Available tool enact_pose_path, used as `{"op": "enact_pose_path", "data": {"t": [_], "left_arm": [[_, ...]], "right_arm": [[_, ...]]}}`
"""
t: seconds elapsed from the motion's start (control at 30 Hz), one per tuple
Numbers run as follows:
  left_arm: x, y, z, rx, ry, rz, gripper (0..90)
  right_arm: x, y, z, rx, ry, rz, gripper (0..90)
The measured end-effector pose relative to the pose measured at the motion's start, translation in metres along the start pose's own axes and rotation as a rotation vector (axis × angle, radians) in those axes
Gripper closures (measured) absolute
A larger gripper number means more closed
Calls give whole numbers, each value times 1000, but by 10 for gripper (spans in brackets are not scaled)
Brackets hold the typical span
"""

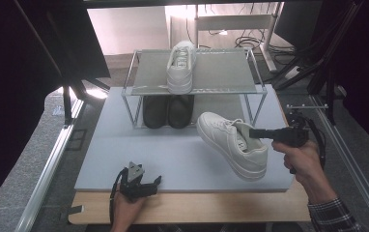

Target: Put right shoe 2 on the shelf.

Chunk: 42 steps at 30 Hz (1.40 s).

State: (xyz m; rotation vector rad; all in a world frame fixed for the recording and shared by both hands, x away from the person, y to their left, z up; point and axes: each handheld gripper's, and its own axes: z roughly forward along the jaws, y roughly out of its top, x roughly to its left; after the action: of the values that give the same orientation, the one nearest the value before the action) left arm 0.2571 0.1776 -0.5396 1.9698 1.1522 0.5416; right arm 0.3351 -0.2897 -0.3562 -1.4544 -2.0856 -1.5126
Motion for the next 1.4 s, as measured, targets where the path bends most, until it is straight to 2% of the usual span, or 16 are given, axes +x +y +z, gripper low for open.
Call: {"op": "enact_pose_path", "data": {"t": [0.2,0.57,0.7,0.87,1.23,1.4], "left_arm": [[0,0,0,1,1,1,123],[0,0,0,5,0,2,123],[0,0,0,3,-1,2,123],[0,0,0,4,0,2,123],[0,0,0,3,-1,3,123],[0,0,0,4,-2,1,123]], "right_arm": [[5,10,-7,-24,28,18,838],[19,26,-15,-50,44,12,838],[23,34,-19,-57,77,27,838],[31,44,-23,-68,96,25,839],[44,65,-29,-109,94,18,841],[47,76,-29,-132,76,10,840]]}}
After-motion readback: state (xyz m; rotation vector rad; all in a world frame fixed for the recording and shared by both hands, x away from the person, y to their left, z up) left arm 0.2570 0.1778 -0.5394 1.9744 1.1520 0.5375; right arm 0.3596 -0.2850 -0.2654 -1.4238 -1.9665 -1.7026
